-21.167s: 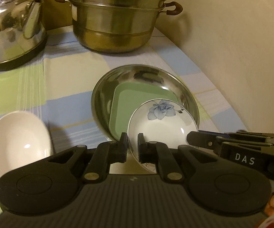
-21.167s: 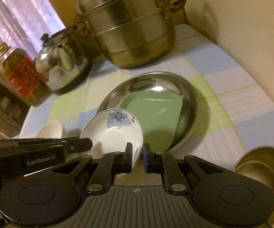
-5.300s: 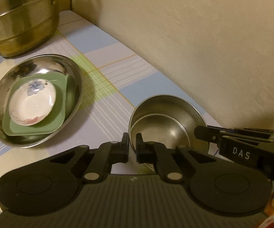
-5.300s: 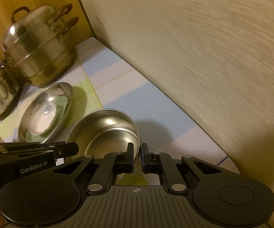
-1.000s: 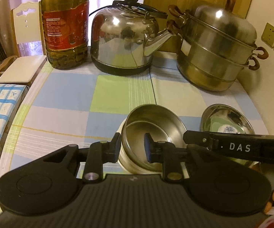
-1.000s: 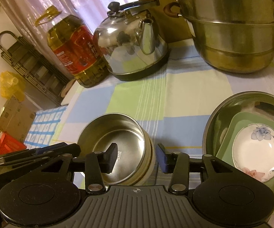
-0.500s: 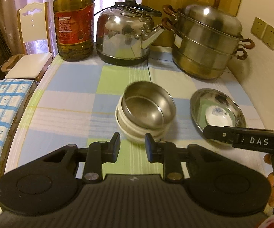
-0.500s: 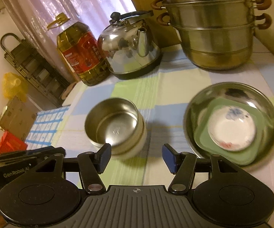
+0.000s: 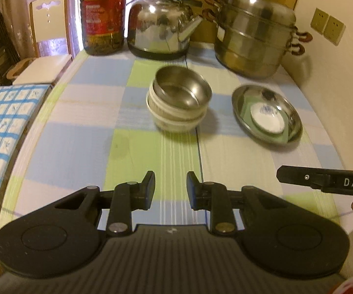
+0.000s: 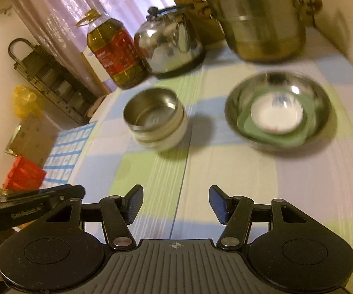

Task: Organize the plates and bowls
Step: 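Pull the left tool back from the stacked bowls, then move both tools to the rim of the stacked bowls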

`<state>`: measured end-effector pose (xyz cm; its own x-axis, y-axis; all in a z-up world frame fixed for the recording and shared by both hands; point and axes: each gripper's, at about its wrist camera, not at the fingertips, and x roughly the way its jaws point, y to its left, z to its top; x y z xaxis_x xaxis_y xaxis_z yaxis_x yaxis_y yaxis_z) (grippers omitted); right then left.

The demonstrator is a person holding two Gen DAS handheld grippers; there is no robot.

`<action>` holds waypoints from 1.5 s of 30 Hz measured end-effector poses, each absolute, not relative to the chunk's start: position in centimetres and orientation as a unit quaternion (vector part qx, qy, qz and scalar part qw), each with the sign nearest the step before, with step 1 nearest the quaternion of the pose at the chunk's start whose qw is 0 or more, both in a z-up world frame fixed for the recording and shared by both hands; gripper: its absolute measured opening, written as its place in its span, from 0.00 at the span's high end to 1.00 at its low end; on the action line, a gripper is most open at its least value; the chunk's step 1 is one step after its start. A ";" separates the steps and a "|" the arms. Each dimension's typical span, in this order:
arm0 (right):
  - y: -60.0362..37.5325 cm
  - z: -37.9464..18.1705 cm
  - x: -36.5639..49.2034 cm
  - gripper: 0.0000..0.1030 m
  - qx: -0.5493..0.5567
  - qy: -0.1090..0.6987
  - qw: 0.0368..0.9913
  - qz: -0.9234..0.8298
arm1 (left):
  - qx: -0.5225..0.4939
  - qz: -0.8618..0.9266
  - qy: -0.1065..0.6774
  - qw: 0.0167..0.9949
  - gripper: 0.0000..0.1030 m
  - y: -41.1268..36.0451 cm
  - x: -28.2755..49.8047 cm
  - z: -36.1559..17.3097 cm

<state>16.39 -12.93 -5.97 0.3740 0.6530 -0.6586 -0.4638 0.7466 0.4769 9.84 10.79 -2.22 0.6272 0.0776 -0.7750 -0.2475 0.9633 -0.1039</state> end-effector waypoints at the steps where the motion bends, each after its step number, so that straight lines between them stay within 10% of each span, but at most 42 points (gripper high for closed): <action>1: -13.2 -6.0 15.9 0.42 0.102 0.447 0.821 0.340 | -0.102 0.090 0.425 0.895 0.76 10.5 9.4 -2.4; 45: -20.0 -8.2 6.6 0.42 0.070 0.472 0.820 0.317 | -0.106 0.078 0.442 0.887 0.76 2.7 1.7 -2.9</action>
<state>6.64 -20.01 -8.16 0.3535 0.5855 -0.7296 -0.4538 0.7893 0.4135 1.72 2.73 -2.93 0.5970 0.0449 -0.8010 -0.2330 0.9651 -0.1196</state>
